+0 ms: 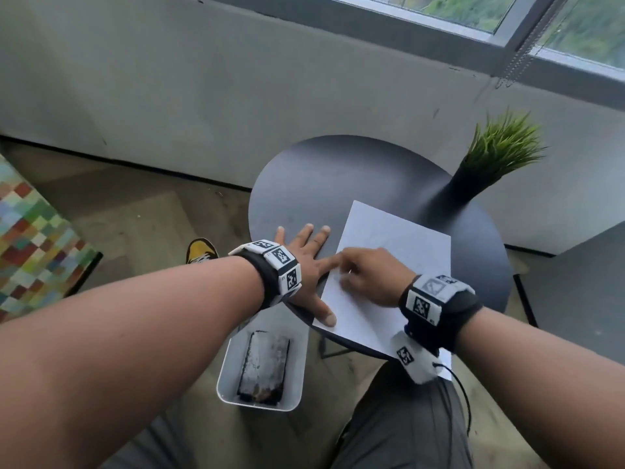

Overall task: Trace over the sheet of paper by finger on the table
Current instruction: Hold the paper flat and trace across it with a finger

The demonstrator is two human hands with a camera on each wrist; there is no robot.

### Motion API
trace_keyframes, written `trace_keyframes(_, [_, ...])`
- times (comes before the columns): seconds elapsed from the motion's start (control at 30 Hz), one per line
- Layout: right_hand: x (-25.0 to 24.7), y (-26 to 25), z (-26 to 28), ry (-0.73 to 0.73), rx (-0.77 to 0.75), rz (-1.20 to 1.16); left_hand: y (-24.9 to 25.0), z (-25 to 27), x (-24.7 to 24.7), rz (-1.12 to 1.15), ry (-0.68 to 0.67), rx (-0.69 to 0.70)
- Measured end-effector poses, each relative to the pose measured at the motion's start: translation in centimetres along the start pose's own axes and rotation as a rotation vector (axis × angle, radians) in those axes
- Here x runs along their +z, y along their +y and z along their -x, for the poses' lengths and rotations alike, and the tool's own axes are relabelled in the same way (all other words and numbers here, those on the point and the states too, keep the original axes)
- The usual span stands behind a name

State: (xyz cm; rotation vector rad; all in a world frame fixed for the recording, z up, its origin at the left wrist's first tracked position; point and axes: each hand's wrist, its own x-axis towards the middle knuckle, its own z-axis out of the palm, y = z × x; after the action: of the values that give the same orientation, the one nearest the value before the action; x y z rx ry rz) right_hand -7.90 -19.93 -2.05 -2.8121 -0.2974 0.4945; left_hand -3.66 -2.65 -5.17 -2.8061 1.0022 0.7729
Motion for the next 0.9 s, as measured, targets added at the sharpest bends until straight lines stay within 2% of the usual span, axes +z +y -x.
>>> trace_keyframes(0.07, [-0.2, 0.7, -0.5, 0.125, 0.128, -0.031, 0.0, 0.1, -0.1, -0.009, 0.002, -0.006])
trace_keyframes(0.1, [0.1, 0.2, -0.2, 0.139, 0.112, -0.03, 0.1, 0.1, -0.1, -0.007, 0.002, -0.006])
trace_keyframes(0.2, [1.6, -2.1, 1.6, -0.037, -0.129, -0.028, 0.1, 0.2, 0.0, 0.0, 0.004, -0.003])
trace_keyframes(0.23, [1.4, -2.1, 1.7, -0.084, -0.155, -0.027, 0.1, 0.2, 0.0, -0.003, 0.006, -0.004])
trace_keyframes(0.27, [0.9, -1.6, 1.3, -0.073, -0.123, -0.021, 0.1, 0.1, -0.1, -0.007, 0.003, -0.006])
trace_keyframes(0.37, [-0.4, 1.0, -0.5, 0.13, 0.146, -0.014, 0.2, 0.1, -0.4, -0.027, -0.009, -0.017])
trace_keyframes(0.4, [-0.1, 1.1, -0.3, 0.163, 0.16, -0.01, 0.3, 0.2, -0.5, -0.032, -0.016, -0.018])
trace_keyframes(0.47, [0.8, -0.2, 0.5, 0.111, 0.014, 0.01, 0.3, 0.1, -0.7, -0.036, -0.021, -0.014])
trace_keyframes(0.53, [1.3, -1.6, 2.1, -0.061, -0.192, 0.036, 0.4, 0.3, -0.8, -0.045, -0.032, -0.013])
trace_keyframes(0.57, [1.1, -1.5, 2.3, -0.115, -0.224, 0.056, 0.4, 0.4, -0.9, -0.048, -0.036, -0.017])
trace_keyframes(0.6, [0.5, -1.2, 2.0, -0.112, -0.203, 0.071, 0.4, 0.4, -1.0, -0.048, -0.038, -0.021])
trace_keyframes(0.7, [0.0, 0.8, 0.5, 0.1, 0.053, 0.037, 0.6, 0.5, -1.3, -0.054, -0.053, -0.029])
trace_keyframes(0.73, [0.3, 0.9, 0.6, 0.146, 0.096, 0.034, 0.7, 0.5, -1.4, -0.058, -0.06, -0.033])
trace_keyframes(0.8, [1.5, -0.3, 1.5, 0.117, -0.019, 0.035, 0.8, 0.5, -1.4, -0.056, -0.065, -0.039])
trace_keyframes(0.87, [2.1, -1.3, 3.0, -0.03, -0.198, 0.041, 0.8, 0.6, -1.3, -0.062, -0.062, -0.039])
trace_keyframes(0.9, [1.7, -1.0, 3.0, -0.078, -0.222, 0.049, 0.9, 0.6, -1.3, -0.066, -0.06, -0.039])
